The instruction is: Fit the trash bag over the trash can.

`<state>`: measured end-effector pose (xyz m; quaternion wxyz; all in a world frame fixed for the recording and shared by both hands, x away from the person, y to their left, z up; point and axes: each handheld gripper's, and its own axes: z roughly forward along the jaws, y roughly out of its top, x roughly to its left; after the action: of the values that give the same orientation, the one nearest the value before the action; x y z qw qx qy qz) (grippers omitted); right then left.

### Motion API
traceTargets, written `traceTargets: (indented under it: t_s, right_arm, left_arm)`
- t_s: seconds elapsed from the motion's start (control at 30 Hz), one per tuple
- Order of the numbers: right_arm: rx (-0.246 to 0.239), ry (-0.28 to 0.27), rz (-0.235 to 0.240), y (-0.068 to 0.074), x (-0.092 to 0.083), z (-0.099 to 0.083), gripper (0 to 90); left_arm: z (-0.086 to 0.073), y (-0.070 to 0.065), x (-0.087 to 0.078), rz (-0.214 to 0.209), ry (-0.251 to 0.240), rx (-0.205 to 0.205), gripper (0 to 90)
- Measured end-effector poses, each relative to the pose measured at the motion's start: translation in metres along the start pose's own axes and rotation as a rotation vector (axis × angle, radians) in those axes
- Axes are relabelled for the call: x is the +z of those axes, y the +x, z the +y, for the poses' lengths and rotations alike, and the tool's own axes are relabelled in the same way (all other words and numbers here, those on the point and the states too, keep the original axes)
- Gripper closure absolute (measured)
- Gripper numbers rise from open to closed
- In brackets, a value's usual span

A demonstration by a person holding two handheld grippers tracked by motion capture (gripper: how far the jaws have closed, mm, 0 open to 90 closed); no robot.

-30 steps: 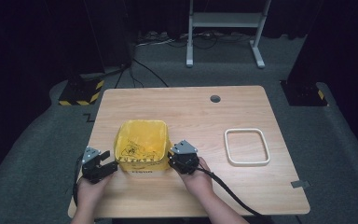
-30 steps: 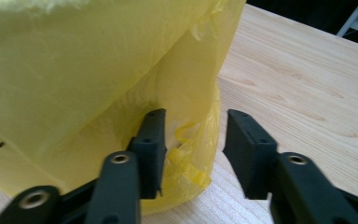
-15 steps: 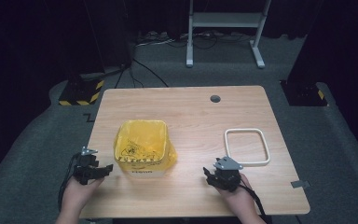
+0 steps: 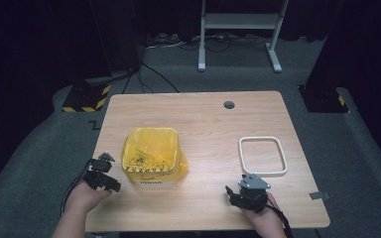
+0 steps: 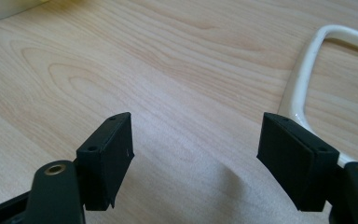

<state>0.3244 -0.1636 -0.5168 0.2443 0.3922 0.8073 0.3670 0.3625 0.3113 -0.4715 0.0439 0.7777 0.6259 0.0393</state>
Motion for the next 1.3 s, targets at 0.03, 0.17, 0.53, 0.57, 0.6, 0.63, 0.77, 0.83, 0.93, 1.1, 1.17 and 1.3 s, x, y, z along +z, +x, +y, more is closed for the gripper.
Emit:
traceTargets:
  t_s: [0.03, 0.17, 0.53, 0.57, 0.6, 0.63, 0.77, 0.83, 0.93, 1.1, 1.17, 1.3]
  right_arm:
    - [0.003, 0.005, 0.002, 0.000, 0.000, -0.001, 25.8]
    - [0.014, 0.019, 0.012, 0.000, 0.000, -0.004, 25.6]
    - [0.027, 0.032, 0.039, -0.005, 0.003, -0.007, 25.8]
    - [0.029, 0.034, 0.040, -0.006, 0.003, -0.007, 25.8]
    - [0.032, 0.036, 0.042, -0.006, 0.003, -0.007, 25.8]
    - [0.037, 0.041, 0.042, -0.007, 0.003, -0.007, 25.8]
    - [0.053, 0.058, 0.040, -0.009, 0.005, -0.007, 25.8]
    - [0.063, 0.067, 0.040, -0.010, 0.006, -0.006, 25.5]
    - [0.074, 0.072, 0.041, -0.010, 0.007, -0.006, 25.5]
    - [0.085, 0.077, 0.047, -0.011, 0.007, -0.006, 25.5]
    - [0.084, 0.077, 0.047, -0.011, 0.007, -0.006, 25.5]
    - [0.085, 0.077, 0.046, -0.011, 0.007, -0.006, 25.7]
  left_arm:
    - [0.001, -0.001, 0.000, -0.006, 0.030, 0.001, 33.5]
    - [0.005, -0.003, -0.004, -0.013, 0.085, -0.014, 33.6]
    - [0.006, -0.005, -0.042, -0.050, 0.132, -0.048, 39.3]
    - [0.006, -0.006, -0.046, -0.049, 0.124, -0.049, 40.4]
    - [0.007, -0.006, -0.052, -0.049, 0.116, -0.048, 41.3]
    - [0.009, -0.007, -0.056, -0.043, 0.116, -0.044, 41.7]
    - [0.015, -0.010, -0.075, -0.030, 0.084, -0.050, 42.0]
    - [0.018, -0.011, -0.085, -0.017, 0.069, -0.044, 43.1]
    - [0.022, -0.014, -0.099, -0.024, 0.054, -0.048, 48.2]
    - [0.030, -0.021, -0.118, -0.013, 0.033, -0.048, 50.1]
    - [0.034, -0.025, -0.125, -0.002, 0.025, -0.051, 50.0]
    - [0.041, -0.034, -0.134, 0.002, 0.006, -0.041, 49.3]
